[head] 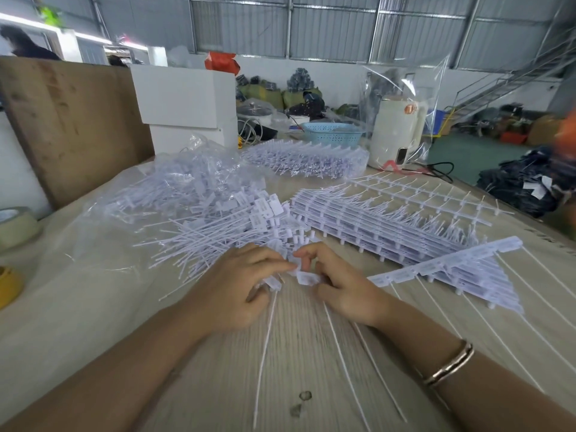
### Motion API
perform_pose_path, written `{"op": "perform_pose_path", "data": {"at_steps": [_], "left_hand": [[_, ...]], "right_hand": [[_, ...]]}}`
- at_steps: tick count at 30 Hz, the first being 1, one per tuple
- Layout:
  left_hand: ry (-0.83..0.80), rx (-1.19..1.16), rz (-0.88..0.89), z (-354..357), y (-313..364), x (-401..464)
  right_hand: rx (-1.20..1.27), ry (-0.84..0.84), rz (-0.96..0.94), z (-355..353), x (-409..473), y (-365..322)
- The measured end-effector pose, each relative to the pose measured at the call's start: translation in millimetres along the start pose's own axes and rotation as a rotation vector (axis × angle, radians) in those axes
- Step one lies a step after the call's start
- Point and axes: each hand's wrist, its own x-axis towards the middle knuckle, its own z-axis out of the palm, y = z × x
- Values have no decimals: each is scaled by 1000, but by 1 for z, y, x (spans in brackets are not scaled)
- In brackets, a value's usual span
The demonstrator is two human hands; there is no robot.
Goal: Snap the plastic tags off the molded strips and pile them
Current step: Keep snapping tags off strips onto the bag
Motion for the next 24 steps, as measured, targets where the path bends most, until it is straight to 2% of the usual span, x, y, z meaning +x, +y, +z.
{"op": "perform_pose_path", "data": {"at_steps": [8, 11, 13, 17, 20, 24], "left_hand": [[60, 197, 148, 7, 15, 9], [36, 156, 117, 3, 14, 8], [3, 45, 57, 1, 13, 5], [16, -169, -121, 4, 14, 3], [1, -153, -129, 9, 15, 4], [13, -268, -156, 13, 14, 3]], "right_hand": [[-64, -90, -41, 2, 1, -5], [-330, -155, 0, -15, 2, -1], [-411, -186, 49, -21, 1, 2], [-320, -157, 41, -16, -1, 0], [-278, -155, 33, -8, 0, -1], [-10, -140, 173, -7, -1, -4]]}}
